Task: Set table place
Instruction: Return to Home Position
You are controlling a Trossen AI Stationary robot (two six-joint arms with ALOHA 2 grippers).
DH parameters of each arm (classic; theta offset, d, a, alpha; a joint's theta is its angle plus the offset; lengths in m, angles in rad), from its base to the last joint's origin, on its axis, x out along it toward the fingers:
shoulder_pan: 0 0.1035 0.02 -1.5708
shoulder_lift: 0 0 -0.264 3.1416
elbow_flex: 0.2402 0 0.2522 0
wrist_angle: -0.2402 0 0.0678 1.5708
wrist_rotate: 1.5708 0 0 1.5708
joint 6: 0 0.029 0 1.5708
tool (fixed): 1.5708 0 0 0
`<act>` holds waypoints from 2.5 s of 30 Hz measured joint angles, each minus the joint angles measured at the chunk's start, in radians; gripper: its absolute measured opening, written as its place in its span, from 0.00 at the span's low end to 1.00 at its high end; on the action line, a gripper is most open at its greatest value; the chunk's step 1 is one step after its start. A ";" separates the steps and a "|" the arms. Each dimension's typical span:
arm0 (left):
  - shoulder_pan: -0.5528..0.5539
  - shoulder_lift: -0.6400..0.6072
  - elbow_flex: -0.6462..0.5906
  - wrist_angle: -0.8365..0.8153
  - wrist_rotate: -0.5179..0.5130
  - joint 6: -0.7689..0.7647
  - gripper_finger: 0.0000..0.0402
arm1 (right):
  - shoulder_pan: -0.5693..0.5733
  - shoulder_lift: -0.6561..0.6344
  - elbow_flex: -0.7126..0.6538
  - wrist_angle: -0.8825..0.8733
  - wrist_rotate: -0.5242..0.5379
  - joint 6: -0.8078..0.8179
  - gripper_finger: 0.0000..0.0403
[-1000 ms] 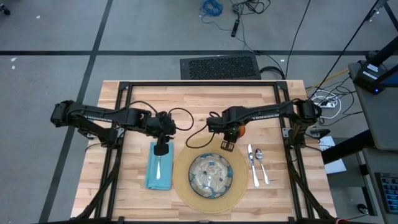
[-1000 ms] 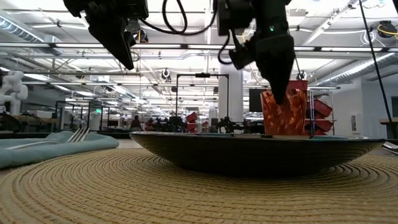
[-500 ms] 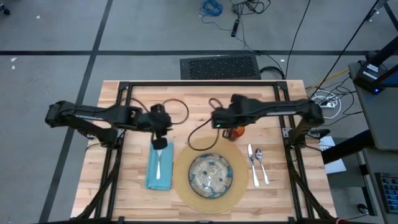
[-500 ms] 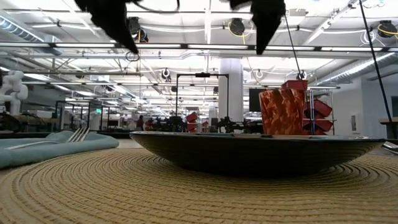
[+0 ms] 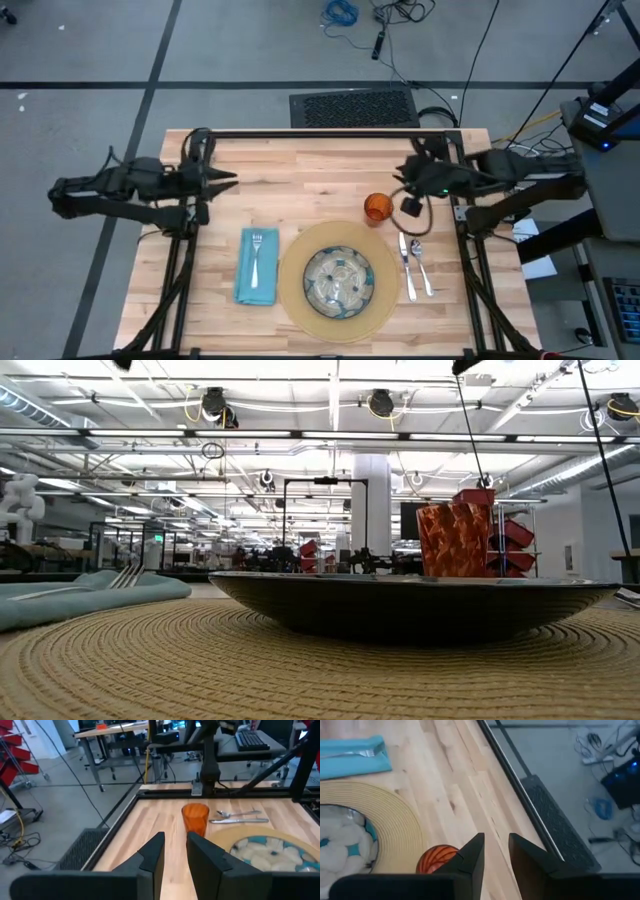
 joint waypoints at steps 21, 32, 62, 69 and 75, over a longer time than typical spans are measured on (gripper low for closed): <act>0.000 -0.304 -0.477 0.333 0.091 0.051 0.16 | 0.207 -0.538 -0.982 0.755 0.131 0.075 0.20; 0.000 -0.305 -0.653 0.506 0.071 0.064 0.16 | 0.213 -0.620 -1.185 0.936 0.236 0.045 0.20; 0.579 -0.299 -0.859 0.758 0.563 0.104 0.16 | -0.203 -0.990 -1.459 1.282 -0.155 -0.352 0.20; 0.712 -0.298 -0.859 0.800 0.683 0.103 0.16 | -0.427 -1.005 -1.459 1.224 -0.369 -0.376 0.20; 0.764 -0.297 -0.859 0.807 0.732 0.080 0.16 | -0.656 -1.005 -1.459 1.236 -0.583 -0.433 0.20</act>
